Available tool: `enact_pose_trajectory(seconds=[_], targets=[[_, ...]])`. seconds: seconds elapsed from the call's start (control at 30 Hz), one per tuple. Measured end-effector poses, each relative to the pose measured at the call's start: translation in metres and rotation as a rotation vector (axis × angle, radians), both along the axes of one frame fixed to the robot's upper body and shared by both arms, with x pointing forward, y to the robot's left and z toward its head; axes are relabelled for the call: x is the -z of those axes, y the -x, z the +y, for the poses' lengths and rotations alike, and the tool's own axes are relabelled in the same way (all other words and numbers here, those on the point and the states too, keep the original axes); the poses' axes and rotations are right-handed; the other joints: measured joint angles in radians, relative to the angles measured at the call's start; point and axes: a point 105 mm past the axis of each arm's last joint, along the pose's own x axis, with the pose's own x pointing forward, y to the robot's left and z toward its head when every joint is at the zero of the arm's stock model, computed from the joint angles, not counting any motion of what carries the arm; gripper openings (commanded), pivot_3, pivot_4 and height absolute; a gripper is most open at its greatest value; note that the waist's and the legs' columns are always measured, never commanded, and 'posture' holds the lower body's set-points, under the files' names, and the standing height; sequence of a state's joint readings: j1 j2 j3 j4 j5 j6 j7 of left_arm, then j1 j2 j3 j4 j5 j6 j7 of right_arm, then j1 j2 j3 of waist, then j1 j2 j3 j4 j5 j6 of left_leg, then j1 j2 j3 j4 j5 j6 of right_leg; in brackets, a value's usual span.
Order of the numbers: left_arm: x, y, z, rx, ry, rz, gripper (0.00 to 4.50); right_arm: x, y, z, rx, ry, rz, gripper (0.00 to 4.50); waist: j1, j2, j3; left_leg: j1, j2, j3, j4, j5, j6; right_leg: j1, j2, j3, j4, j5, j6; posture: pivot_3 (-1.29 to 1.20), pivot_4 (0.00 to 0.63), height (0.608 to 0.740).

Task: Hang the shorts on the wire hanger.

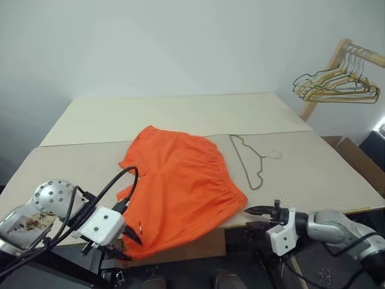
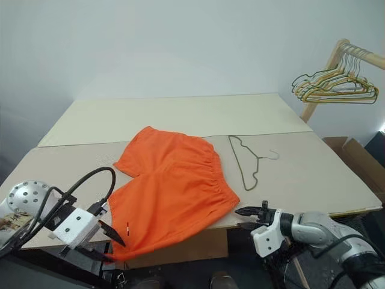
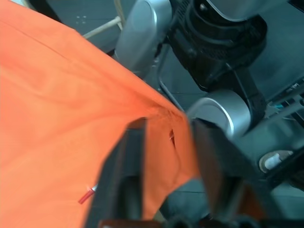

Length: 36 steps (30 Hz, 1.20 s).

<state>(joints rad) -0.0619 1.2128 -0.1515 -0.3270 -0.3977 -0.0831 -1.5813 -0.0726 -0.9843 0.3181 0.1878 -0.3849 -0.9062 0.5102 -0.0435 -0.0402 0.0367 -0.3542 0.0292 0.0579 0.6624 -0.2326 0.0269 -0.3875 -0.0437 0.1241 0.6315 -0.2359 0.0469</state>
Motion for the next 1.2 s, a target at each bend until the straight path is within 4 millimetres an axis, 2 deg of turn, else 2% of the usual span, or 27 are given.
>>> enact_pose_trajectory(seconds=[0.07,0.13,0.17,0.27,0.33,0.43,0.53,0.67,0.73,0.8,0.9,0.97,1.07,1.2], targets=[[-0.004,-0.004,0.006,-0.010,-0.004,-0.024,3.19,-0.007,0.001,-0.002,0.032,-0.017,0.001,3.80,0.001,0.000,0.000,0.001,0.001,0.000,0.000,0.000,0.000,0.000,0.000,0.000,0.000,0.000,0.000,0.09,0.000,0.740],[-0.009,-0.007,0.014,-0.019,-0.011,-0.033,3.88,-0.021,-0.006,-0.007,0.133,-0.075,0.000,4.49,0.002,0.000,0.000,0.001,0.002,0.000,0.000,0.000,0.000,0.000,0.000,0.000,-0.001,0.000,-0.001,0.09,0.000,0.740],[-0.012,-0.010,0.018,-0.028,-0.009,-0.041,4.11,-0.030,-0.012,-0.012,0.205,-0.116,0.005,4.50,0.004,0.000,0.000,0.001,0.002,-0.001,0.000,0.000,0.000,-0.001,-0.001,0.000,-0.001,0.000,-0.001,0.09,0.000,0.740],[-0.025,-0.022,0.022,-0.067,0.037,-0.075,4.11,-0.050,-0.029,-0.028,0.406,-0.222,0.044,4.50,0.009,0.000,0.000,0.000,0.003,0.000,0.000,0.000,-0.001,-0.001,-0.001,-0.001,-0.002,0.000,-0.001,0.10,0.000,0.740],[-0.040,-0.041,0.016,-0.123,0.133,-0.105,4.11,-0.065,-0.044,-0.042,0.599,-0.328,0.116,4.50,0.018,0.000,0.001,0.000,0.003,0.001,0.000,0.000,-0.001,-0.002,0.000,-0.001,-0.002,0.000,0.000,0.09,0.000,0.740],[-0.058,-0.065,0.000,-0.209,0.279,-0.119,4.11,-0.072,-0.063,-0.052,0.793,-0.393,0.207,4.50,0.029,0.000,0.000,0.000,0.003,0.004,0.000,0.000,-0.001,-0.003,0.001,-0.003,-0.002,0.000,0.000,0.07,0.000,0.740],[-0.072,-0.093,-0.024,-0.345,0.448,-0.089,4.11,-0.067,-0.086,-0.054,0.978,-0.426,0.319,4.50,0.030,0.000,0.000,-0.001,0.002,0.005,0.000,0.000,-0.001,-0.004,0.002,-0.003,-0.001,0.000,0.000,0.05,0.000,0.740],[-0.081,-0.114,-0.053,-0.448,0.551,-0.030,4.11,-0.057,-0.116,-0.051,1.164,-0.470,0.457,4.50,0.018,-0.001,0.000,-0.009,0.001,0.005,0.000,0.000,-0.001,-0.011,0.007,-0.002,-0.001,0.007,0.001,0.05,0.000,0.740],[-0.083,-0.116,-0.060,-0.460,0.564,-0.014,4.11,-0.052,-0.125,-0.052,1.227,-0.472,0.509,4.50,0.018,0.000,-0.001,-0.018,0.002,0.003,0.000,0.000,-0.001,-0.019,0.009,-0.002,-0.001,0.010,0.006,0.05,0.000,0.740],[-0.081,-0.117,-0.065,-0.468,0.573,0.012,4.11,-0.042,-0.132,-0.056,1.304,-0.435,0.577,4.50,0.017,0.000,-0.001,-0.021,0.002,0.002,0.000,-0.002,-0.002,-0.021,0.010,-0.003,-0.001,0.013,-0.001,0.06,0.000,0.740],[-0.081,-0.117,-0.068,-0.460,0.572,0.013,4.11,-0.029,-0.135,-0.061,1.370,-0.374,0.649,4.50,0.018,0.000,-0.001,-0.034,0.002,0.001,0.000,-0.002,-0.002,-0.033,0.010,-0.003,-0.001,0.014,-0.002,0.07,0.000,0.740],[-0.081,-0.117,-0.070,-0.457,0.573,0.016,4.11,-0.020,-0.136,-0.060,1.387,-0.359,0.705,4.50,0.019,0.000,-0.001,-0.037,0.002,0.001,0.000,-0.002,-0.002,-0.036,0.010,-0.003,-0.002,0.014,-0.002,0.08,0.000,0.740],[-0.081,-0.117,-0.070,-0.452,0.566,0.005,4.16,-0.019,-0.140,-0.059,1.390,-0.329,0.734,3.89,0.017,0.000,-0.002,-0.035,0.002,0.001,0.000,-0.002,-0.002,-0.034,0.010,-0.003,-0.002,0.014,-0.002,0.08,0.000,0.740],[-0.081,-0.116,-0.071,-0.448,0.564,-0.003,4.16,-0.013,-0.144,-0.054,1.400,-0.326,0.792,2.55,0.017,-0.002,-0.003,-0.032,0.002,0.001,0.002,-0.002,-0.004,-0.031,0.011,-0.003,-0.002,0.016,-0.001,0.09,0.000,0.740]])
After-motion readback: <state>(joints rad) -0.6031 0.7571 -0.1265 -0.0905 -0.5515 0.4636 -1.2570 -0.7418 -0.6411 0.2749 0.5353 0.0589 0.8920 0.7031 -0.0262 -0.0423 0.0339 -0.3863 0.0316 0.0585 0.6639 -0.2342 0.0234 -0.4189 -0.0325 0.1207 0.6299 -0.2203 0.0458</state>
